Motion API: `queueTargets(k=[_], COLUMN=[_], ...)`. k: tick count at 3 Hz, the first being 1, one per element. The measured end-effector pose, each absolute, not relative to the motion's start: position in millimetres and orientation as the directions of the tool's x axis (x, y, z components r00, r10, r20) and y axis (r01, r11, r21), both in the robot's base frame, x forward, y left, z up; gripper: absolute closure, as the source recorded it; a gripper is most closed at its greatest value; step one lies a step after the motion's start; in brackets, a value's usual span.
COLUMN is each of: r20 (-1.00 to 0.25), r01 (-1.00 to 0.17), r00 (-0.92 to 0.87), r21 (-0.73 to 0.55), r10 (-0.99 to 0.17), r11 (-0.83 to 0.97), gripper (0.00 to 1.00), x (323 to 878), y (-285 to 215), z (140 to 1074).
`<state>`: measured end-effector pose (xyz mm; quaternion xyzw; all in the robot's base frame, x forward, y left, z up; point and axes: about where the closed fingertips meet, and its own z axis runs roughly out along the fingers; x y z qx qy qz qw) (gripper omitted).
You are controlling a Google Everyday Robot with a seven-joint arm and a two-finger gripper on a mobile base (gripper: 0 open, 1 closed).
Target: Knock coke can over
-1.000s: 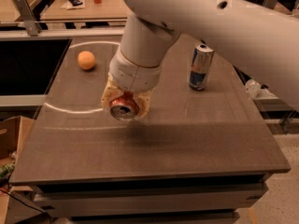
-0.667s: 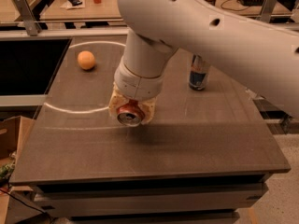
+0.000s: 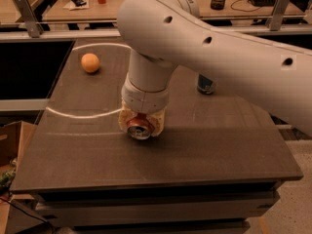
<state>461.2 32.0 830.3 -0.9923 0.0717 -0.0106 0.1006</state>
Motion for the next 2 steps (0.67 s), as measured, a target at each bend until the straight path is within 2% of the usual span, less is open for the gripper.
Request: queueTargets(k=[1,2], r20=[0.008,0.011], r01=[-0.140,-0.139], r00=[0.989,0.989], r21=[-0.200,-0.200], r10=[-0.145,-0.144], r11=[-0.970,-0.970], gripper=[0.85,0.61], x=[460.8,460.3], y=[32.1,32.3], z=[830.5,830.9])
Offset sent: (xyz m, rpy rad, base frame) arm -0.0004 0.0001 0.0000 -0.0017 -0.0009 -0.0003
